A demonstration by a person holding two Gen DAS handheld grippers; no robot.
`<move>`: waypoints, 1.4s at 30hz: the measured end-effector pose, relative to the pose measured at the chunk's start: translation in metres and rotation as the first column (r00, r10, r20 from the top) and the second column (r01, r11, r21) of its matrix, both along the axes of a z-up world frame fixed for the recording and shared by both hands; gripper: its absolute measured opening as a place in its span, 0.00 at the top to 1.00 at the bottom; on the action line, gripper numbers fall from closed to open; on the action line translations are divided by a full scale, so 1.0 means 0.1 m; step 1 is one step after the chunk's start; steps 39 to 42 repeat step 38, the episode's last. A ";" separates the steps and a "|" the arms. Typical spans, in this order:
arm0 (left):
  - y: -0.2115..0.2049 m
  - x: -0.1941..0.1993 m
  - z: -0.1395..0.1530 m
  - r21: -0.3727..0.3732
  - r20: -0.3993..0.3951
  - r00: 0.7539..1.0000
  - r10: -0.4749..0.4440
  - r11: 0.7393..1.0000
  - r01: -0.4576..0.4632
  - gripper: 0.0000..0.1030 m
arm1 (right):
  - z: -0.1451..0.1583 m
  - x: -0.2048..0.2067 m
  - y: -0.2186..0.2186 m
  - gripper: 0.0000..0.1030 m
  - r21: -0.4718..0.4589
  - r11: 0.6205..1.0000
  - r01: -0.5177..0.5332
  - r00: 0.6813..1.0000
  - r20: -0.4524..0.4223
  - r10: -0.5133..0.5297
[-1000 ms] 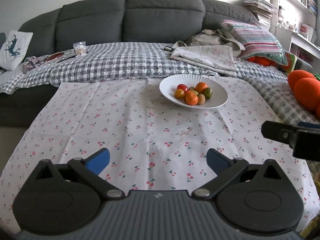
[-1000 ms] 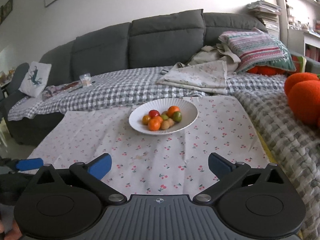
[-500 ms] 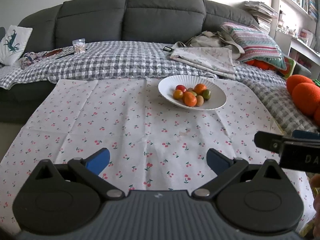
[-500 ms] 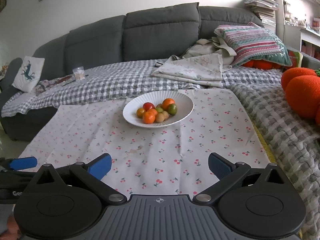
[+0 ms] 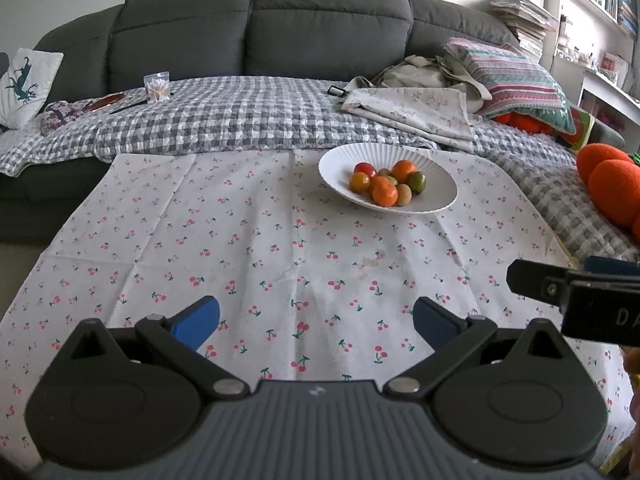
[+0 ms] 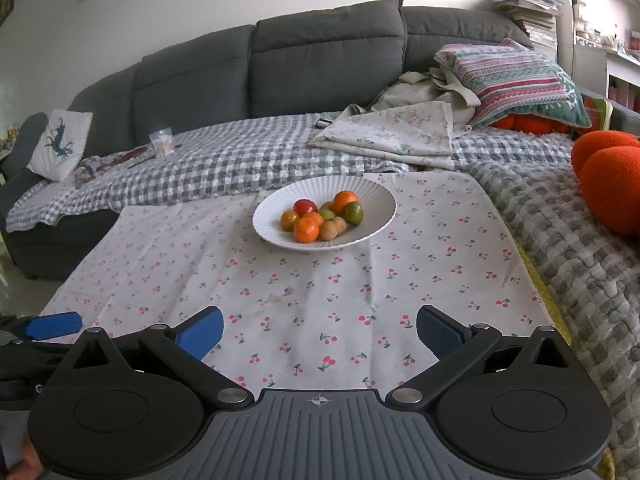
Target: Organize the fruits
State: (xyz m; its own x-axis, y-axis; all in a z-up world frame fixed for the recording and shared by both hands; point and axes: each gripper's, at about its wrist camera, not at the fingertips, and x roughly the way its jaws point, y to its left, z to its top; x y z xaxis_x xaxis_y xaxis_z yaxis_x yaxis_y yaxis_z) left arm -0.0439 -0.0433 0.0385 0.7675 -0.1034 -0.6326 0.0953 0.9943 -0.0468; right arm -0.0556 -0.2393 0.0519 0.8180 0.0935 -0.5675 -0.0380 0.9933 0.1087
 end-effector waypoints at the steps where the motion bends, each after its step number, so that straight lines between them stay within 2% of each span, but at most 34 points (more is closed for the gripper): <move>1: 0.00 0.00 0.00 0.000 -0.001 1.000 -0.001 1.000 0.001 0.01 | 0.00 0.01 0.00 0.00 -0.002 1.000 0.000 1.000 -0.002 0.000; 42: -0.01 -0.01 -0.01 0.018 0.010 1.000 -0.001 1.000 0.001 0.01 | -0.02 0.01 -0.01 0.00 -0.011 1.000 0.001 1.000 -0.006 -0.001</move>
